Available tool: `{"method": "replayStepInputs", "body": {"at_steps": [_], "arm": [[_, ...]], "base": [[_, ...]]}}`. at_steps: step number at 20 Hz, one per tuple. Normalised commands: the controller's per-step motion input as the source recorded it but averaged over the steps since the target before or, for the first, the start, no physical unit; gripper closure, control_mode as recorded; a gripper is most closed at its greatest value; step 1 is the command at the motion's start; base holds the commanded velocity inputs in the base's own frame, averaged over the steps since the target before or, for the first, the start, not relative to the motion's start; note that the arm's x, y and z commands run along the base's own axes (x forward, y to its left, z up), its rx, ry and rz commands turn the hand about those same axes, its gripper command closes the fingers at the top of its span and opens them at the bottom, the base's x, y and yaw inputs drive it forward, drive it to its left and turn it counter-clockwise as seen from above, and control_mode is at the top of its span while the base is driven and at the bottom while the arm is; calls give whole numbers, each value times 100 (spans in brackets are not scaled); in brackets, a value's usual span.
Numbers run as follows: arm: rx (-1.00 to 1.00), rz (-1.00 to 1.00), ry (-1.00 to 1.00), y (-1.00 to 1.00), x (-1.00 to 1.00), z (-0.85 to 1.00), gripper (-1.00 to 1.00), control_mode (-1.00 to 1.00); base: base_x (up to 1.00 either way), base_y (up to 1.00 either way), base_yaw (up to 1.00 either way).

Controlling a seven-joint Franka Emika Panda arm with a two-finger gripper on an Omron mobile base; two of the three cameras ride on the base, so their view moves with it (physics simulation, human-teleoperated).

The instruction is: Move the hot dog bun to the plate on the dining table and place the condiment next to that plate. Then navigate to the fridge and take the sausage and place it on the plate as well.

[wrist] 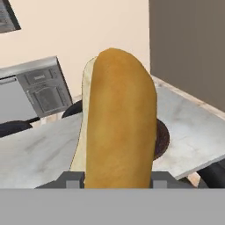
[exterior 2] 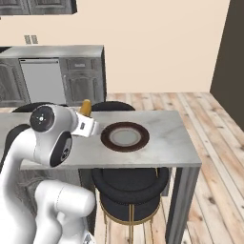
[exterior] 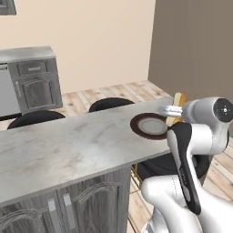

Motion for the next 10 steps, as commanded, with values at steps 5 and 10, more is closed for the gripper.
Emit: {"method": "replayStepInputs", "body": {"at_steps": [5,10], "arm": [[-1,7,45,-10,100,-23,100,-100],[-6,-3,46,0,95,-56,100,-100]], "base": [[0,0,0],[0,0,0]]}}
